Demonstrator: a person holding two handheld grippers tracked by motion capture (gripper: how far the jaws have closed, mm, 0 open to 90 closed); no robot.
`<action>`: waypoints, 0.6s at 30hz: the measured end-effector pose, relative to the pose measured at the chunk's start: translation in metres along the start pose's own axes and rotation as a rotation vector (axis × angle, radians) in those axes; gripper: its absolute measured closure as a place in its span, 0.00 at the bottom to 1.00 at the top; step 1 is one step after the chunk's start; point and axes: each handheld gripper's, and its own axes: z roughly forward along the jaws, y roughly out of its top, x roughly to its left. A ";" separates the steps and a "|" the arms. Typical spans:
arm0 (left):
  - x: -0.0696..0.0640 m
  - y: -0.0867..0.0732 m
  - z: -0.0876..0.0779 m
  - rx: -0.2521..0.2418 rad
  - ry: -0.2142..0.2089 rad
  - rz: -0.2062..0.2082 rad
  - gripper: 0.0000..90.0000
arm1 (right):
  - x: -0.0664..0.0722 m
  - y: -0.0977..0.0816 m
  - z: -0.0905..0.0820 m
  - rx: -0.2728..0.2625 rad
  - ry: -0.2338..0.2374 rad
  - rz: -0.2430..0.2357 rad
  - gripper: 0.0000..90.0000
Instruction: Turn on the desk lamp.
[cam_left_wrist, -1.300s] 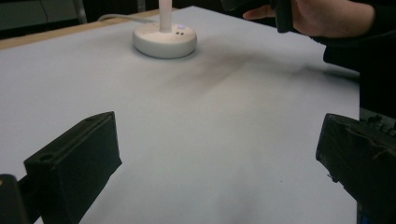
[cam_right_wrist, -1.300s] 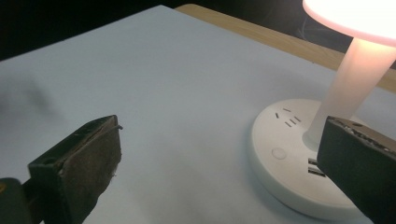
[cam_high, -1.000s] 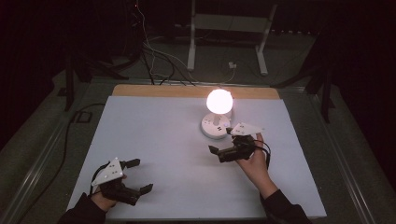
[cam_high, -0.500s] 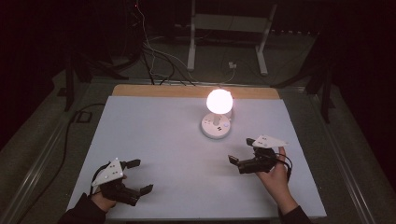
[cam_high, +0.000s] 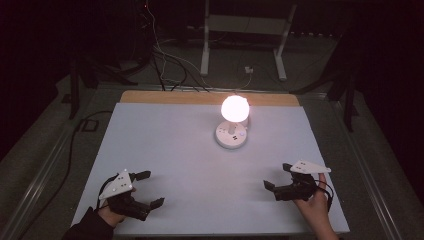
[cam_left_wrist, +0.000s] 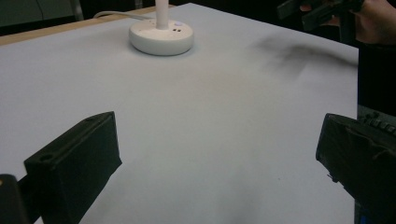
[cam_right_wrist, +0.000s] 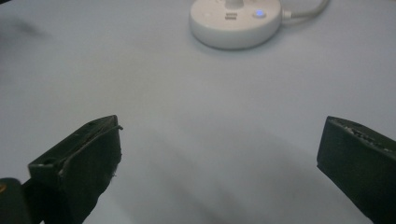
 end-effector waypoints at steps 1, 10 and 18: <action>0.000 0.000 0.000 -0.002 0.000 0.000 0.00 | -0.001 -0.003 -0.002 0.003 -0.001 0.003 0.00; 0.000 0.000 0.000 -0.002 0.000 0.001 0.00 | -0.009 -0.024 -0.007 0.037 0.013 0.027 0.00; -0.002 0.000 0.001 0.004 -0.015 0.009 0.00 | -0.011 -0.026 0.008 0.066 0.033 0.003 0.00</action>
